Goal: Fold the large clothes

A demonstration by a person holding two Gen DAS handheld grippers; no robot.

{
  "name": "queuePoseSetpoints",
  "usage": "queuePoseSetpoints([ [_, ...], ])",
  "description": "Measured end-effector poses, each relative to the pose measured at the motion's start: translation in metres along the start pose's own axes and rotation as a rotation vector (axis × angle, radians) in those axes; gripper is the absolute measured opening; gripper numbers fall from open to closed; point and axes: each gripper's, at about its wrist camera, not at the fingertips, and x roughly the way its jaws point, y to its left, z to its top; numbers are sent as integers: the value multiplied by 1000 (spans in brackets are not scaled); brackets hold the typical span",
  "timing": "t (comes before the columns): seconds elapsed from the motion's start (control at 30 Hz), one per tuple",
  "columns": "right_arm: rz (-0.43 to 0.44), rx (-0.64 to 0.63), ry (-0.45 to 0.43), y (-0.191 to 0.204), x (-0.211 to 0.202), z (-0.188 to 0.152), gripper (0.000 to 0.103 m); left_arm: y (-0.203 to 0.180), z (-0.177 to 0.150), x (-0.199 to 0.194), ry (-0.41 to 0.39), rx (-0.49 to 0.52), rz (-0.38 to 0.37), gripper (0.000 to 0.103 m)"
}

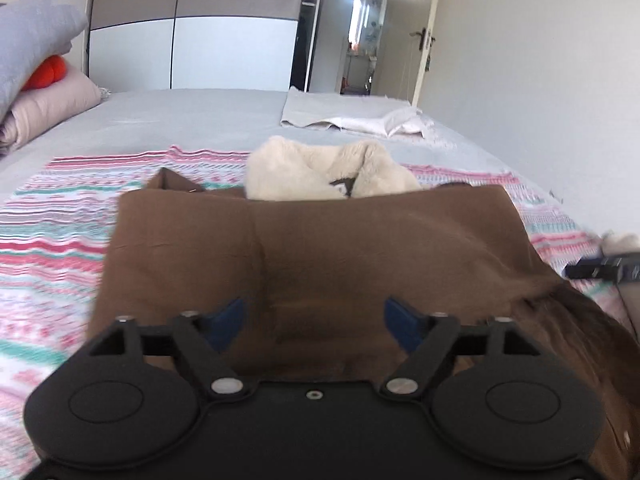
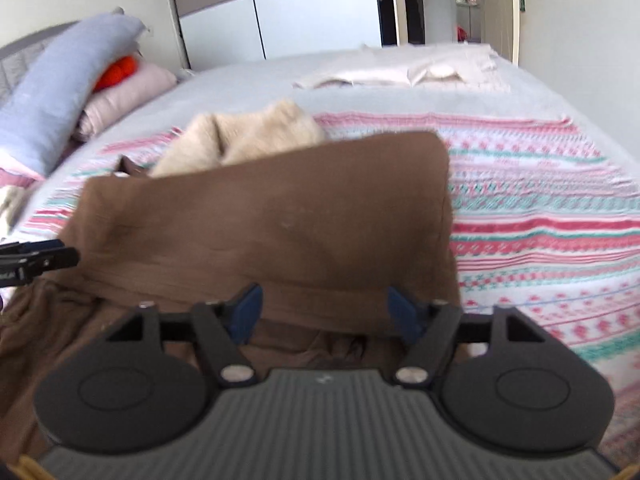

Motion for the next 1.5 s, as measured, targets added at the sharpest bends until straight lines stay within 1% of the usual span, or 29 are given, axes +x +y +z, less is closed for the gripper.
queuePoseSetpoints([
  [0.1,-9,-21,11,7,-32,-3,88,15,-6,-38,28,-3,7,87],
  [0.17,-15,-40,20,9,-51,-10,91,25,-12,-59,37,-8,16,93],
  [0.23,-19,-45,29,12,-68,-20,94,33,-22,-84,45,-12,30,96],
  [0.3,-7,-40,41,13,-84,-29,97,40,-33,-106,57,-16,20,98],
  [0.37,17,-35,53,15,-99,-40,99,47,-43,-126,70,-21,11,102],
  [0.47,46,-40,78,16,-120,-56,102,56,-60,-149,96,-35,10,103],
  [0.6,58,-39,132,14,-141,-77,102,67,-81,-173,141,-47,-2,103],
  [0.67,55,-24,168,10,-150,-89,102,73,-92,-181,177,-48,-19,103],
  [0.7,55,-12,186,6,-153,-95,102,76,-98,-184,210,-45,-30,103],
  [0.77,63,20,222,-2,-158,-110,102,81,-111,-187,294,-26,-65,103],
  [0.87,93,102,270,-21,-164,-130,103,96,-129,-189,367,-46,-101,103],
  [0.93,102,166,278,-35,-167,-141,103,109,-140,-189,406,-107,-134,103],
  [1.07,139,327,275,-65,-171,-161,103,134,-157,-184,463,-271,-215,103],
  [1.17,207,433,277,-82,-168,-175,103,147,-166,-178,495,-370,-246,103],
  [1.27,277,489,283,-89,-161,-188,102,153,-175,-169,550,-428,-264,102],
  [1.43,320,513,235,-95,-160,-201,103,151,-186,-158,633,-457,-266,100],
  [1.5,339,511,223,-97,-162,-204,101,148,-190,-153,663,-456,-267,99],
])
